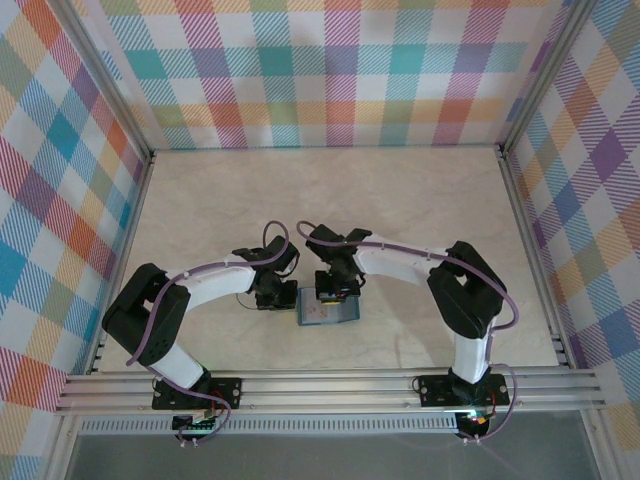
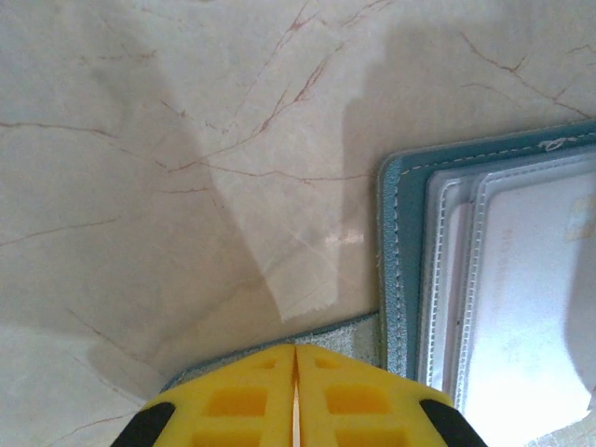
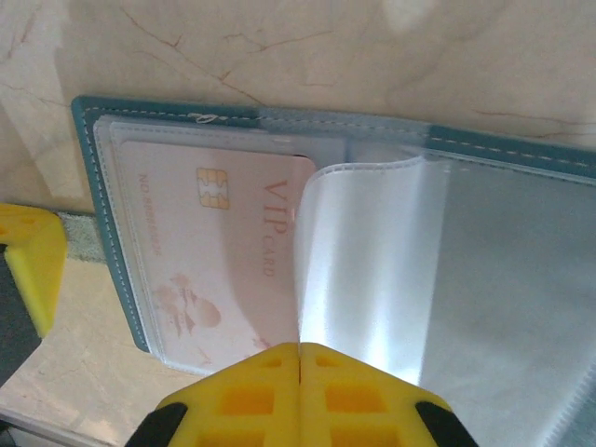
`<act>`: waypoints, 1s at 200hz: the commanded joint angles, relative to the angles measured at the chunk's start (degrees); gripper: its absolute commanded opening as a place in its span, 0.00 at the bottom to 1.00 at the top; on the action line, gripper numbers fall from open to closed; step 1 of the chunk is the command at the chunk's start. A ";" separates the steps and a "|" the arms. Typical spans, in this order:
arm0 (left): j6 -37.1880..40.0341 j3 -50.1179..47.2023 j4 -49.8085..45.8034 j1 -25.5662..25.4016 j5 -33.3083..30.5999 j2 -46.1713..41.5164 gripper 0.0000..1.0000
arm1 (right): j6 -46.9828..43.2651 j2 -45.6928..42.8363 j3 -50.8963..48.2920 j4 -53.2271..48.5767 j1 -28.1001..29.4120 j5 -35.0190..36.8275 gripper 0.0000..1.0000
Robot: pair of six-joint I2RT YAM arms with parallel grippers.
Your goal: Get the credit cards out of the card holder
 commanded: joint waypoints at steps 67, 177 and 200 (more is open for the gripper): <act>0.30 1.31 -3.93 0.48 -1.85 -0.80 0.10 | -4.65 -4.25 -1.65 -10.55 -4.29 10.73 0.28; -0.58 6.00 -4.75 -0.20 1.54 -4.73 0.12 | -5.19 -5.95 -0.25 -11.33 -4.27 12.18 0.38; -1.37 5.98 -3.28 -0.48 3.44 -4.03 0.12 | -4.81 -8.48 -0.63 -9.32 -4.28 8.73 0.38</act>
